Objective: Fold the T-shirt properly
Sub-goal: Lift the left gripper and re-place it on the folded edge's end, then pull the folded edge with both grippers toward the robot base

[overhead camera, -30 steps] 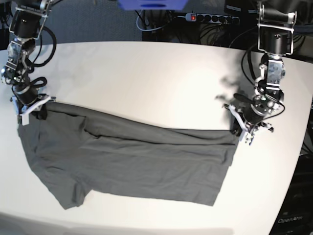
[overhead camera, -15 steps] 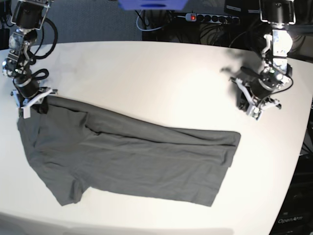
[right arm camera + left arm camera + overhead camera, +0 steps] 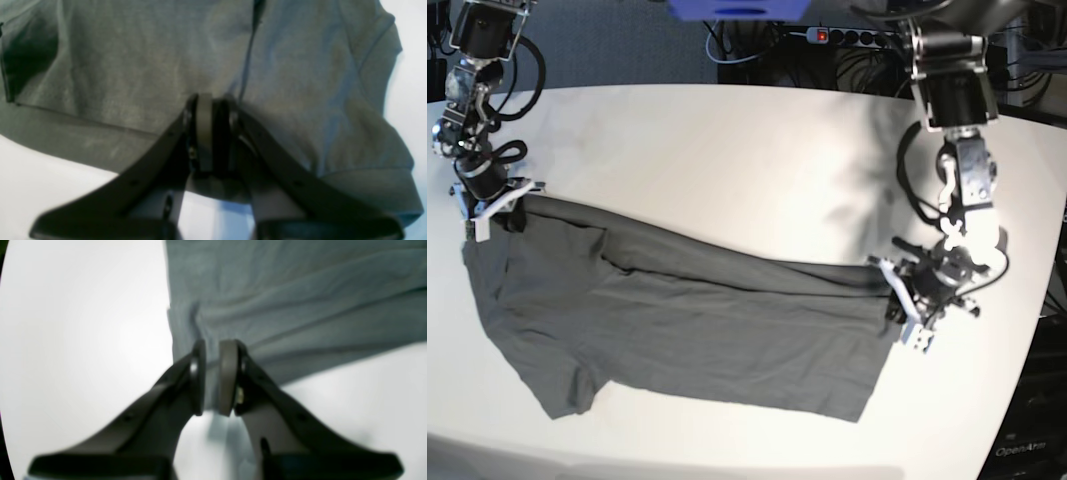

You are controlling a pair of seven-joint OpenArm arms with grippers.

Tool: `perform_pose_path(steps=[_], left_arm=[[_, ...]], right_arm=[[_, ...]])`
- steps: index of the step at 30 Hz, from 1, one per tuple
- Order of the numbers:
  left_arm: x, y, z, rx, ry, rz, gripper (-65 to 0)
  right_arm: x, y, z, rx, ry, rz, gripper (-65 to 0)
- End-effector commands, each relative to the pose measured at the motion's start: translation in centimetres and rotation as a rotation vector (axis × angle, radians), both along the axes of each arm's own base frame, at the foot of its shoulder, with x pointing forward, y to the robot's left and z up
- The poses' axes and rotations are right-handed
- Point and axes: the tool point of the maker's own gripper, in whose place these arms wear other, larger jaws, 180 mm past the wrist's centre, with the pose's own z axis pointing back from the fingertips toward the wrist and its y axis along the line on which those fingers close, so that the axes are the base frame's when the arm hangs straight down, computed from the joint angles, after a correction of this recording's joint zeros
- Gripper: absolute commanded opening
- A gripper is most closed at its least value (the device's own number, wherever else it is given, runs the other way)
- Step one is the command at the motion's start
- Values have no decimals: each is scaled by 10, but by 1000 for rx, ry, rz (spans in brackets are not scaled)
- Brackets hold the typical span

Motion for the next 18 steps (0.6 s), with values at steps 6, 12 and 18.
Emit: perform_pose_path(steps=[6, 12, 18], left_arm=[[26, -33, -28, 33, 34, -53, -579], [16, -43, -63, 57, 90, -90, -579], [7, -12, -78, 48, 127, -27, -579]], right_arm=[[-25, -1, -24, -37, 162, 27, -596], [-25, -2, -24, -38, 161, 25, -596], [-26, -2, -25, -37, 162, 24, -596]])
